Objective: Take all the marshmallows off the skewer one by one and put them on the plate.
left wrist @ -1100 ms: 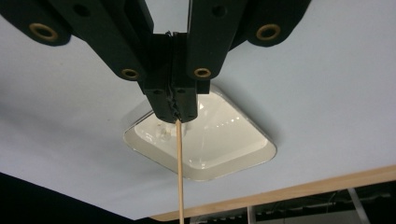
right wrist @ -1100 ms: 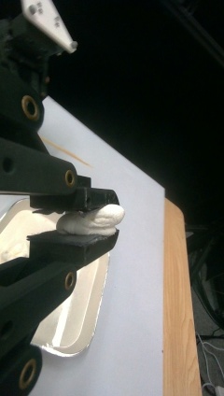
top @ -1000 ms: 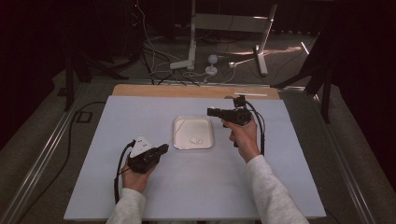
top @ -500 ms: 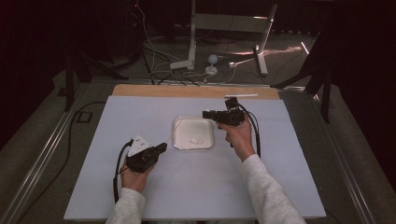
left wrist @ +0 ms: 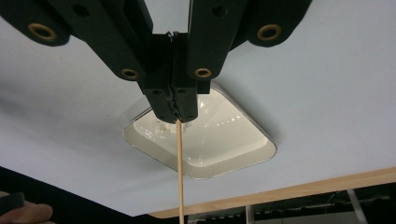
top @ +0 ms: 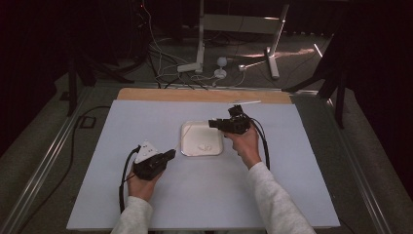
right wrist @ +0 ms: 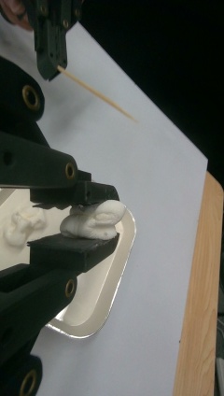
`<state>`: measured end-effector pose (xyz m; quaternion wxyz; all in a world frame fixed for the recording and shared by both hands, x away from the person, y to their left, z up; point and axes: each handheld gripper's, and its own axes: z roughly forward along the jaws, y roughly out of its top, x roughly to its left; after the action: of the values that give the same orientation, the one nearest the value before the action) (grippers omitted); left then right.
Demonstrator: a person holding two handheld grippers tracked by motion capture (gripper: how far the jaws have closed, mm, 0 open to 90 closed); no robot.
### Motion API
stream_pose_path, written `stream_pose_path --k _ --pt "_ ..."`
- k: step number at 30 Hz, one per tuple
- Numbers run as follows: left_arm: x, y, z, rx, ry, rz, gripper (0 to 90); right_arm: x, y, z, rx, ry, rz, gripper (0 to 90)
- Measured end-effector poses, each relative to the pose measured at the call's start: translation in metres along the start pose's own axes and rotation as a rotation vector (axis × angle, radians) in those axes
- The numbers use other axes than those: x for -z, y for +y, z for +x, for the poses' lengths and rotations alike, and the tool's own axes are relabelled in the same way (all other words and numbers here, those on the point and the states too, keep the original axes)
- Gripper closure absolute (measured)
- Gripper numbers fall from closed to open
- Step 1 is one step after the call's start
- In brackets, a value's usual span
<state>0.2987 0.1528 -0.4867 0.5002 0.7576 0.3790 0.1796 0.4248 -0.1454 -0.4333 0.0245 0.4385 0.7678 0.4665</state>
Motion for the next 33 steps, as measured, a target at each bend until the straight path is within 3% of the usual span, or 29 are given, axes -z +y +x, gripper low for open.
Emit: stream_pose_path --k 25,33 --pt "-0.002 0.002 -0.002 0.018 -0.008 -0.011 89.9 -0.028 -0.020 -0.003 0.033 -0.100 0.090 73.3" --pt "-0.002 0.003 -0.003 0.028 0.003 -0.008 89.9 -0.033 -0.026 -0.008 0.002 -0.101 0.096 45.1"
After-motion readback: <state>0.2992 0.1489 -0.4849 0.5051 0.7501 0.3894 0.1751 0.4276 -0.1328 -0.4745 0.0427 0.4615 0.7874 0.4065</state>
